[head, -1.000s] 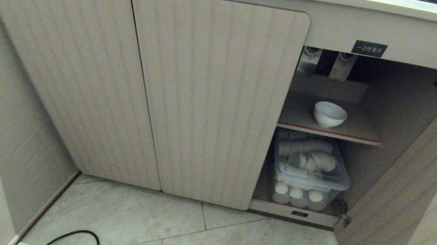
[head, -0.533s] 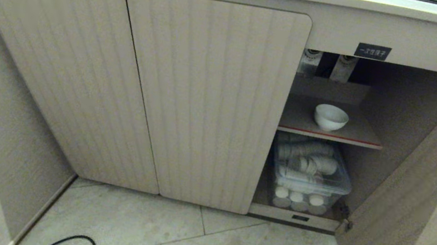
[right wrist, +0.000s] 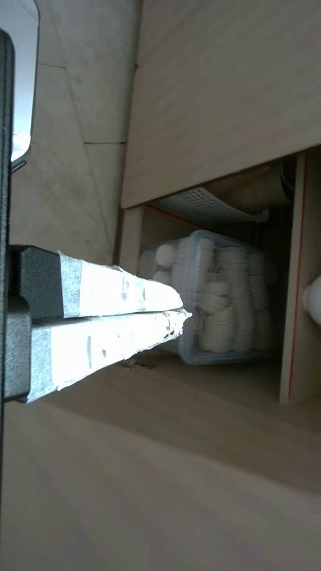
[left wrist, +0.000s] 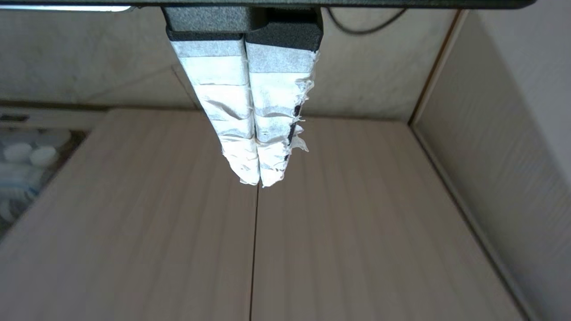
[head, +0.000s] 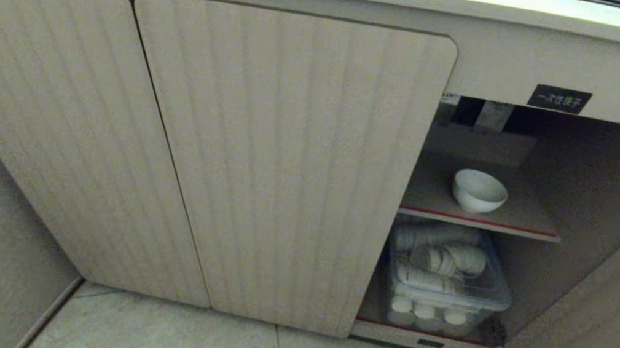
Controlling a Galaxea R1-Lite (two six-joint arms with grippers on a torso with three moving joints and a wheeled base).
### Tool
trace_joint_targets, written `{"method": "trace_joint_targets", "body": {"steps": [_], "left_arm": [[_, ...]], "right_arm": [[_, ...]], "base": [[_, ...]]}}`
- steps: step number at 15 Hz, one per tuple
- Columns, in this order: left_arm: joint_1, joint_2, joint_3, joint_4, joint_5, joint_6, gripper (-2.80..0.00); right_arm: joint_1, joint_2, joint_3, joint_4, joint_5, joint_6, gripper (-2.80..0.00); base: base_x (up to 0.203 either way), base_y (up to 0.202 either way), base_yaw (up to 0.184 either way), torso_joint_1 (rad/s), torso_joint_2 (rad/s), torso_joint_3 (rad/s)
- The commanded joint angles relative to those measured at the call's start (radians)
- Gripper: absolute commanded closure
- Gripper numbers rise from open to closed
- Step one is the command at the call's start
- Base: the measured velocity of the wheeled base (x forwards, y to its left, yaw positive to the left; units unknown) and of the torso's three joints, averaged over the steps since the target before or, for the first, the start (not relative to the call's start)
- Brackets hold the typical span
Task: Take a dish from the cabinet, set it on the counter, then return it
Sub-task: Take the bowl from the cabinet
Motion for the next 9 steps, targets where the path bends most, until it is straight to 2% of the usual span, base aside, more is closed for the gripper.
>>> {"method": "trace_joint_targets", "body": {"steps": [1, 4, 9], "left_arm": [[0.0, 0.0, 0.0, 0.0, 0.0, 0.0, 0.0], [0.0, 0.0, 0.001, 0.0, 0.001, 0.0, 0.0], [0.0, 0.0, -0.001, 0.0, 0.001, 0.0, 0.0]], "right_arm": [[0.0, 0.001, 0.0, 0.0, 0.001, -0.001, 0.0], [0.0, 0.001, 0.0, 0.0, 0.001, -0.001, 0.0], [0.0, 0.001, 0.0, 0.0, 0.001, -0.001, 0.0]], "base": [[0.183, 0.0, -0.008, 0.002, 0.0, 0.001], [0.169, 0.0, -0.004, 0.004, 0.0, 0.007], [0.012, 0.0, -0.002, 0.002, 0.0, -0.001]]}}
